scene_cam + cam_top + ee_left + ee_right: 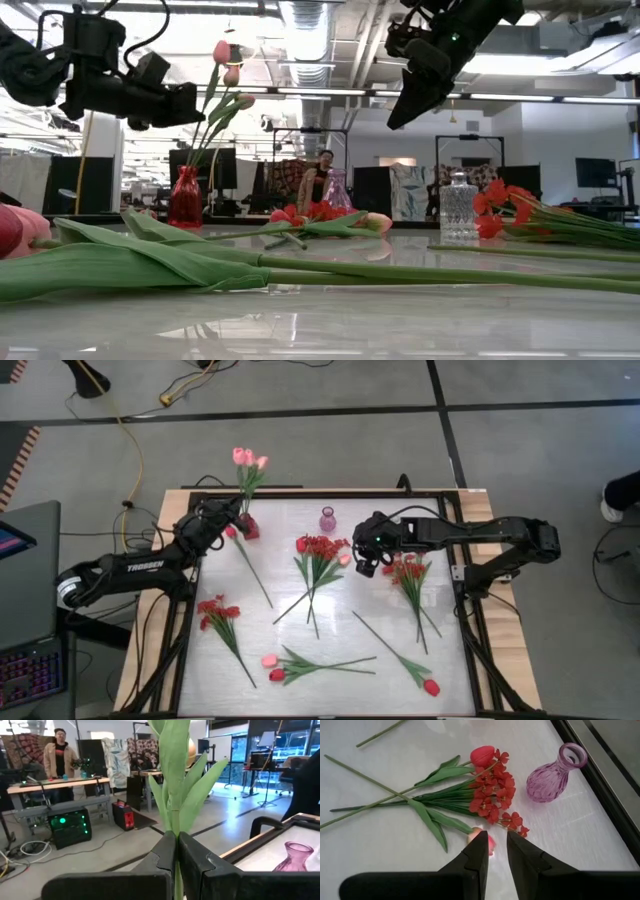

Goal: Sort flowers into vase by color
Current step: Put the pink tulip into the red vase

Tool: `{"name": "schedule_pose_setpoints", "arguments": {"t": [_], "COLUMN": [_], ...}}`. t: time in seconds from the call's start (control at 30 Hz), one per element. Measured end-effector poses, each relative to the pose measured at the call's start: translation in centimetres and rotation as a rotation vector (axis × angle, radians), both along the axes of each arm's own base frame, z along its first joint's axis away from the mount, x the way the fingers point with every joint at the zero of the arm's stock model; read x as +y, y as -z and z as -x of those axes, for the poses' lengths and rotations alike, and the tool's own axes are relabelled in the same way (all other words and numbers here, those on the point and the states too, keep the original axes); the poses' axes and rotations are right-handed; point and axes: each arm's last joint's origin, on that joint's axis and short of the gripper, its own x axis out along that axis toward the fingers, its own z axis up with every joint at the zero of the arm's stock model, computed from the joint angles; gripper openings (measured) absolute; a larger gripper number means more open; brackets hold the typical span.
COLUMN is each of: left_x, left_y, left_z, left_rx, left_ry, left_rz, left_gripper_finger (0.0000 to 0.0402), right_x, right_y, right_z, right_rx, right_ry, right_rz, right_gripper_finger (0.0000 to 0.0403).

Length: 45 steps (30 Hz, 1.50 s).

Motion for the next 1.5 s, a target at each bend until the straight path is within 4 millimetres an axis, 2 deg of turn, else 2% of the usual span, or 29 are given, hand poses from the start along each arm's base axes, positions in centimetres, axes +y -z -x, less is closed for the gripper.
{"name": "schedule_pose_setpoints", "arguments": {"t": [0.53,0.73,0.9,1.27,1.5], "left_x": [0.13,0.18,0.22,0.23,0.05], "left_y": [0.64,0.65,0.78,0.88,0.86], "left_z": [0.14,0.24,0.30,0.33,0.01], "left_rx": [-0.082,-0.074,-0.061,-0.033,0.032], "left_ry": [-0.062,-0.102,-0.128,-0.141,-0.021], "left_rz": [0.128,0.122,0.127,0.122,0.084], "left_gripper_finger": [0.0000,0.0004,0.0039,0.0170,0.0185], "right_x": [0.01,0.02,0.02,0.02,0.02], "right_y": [0.02,0.07,0.08,0.06,0.06], "right_z": [0.02,0.08,0.08,0.06,0.06], "right_rx": [0.001,0.009,0.011,0.009,0.009], "right_ry": [0.005,0.005,0.001,-0.001,-0.001], "right_rz": [-0.005,-0.006,-0.003,-0.001,-0.001], "right_gripper_finger": [0.0097,0.0097,0.0097,0.0097,0.0097]}}
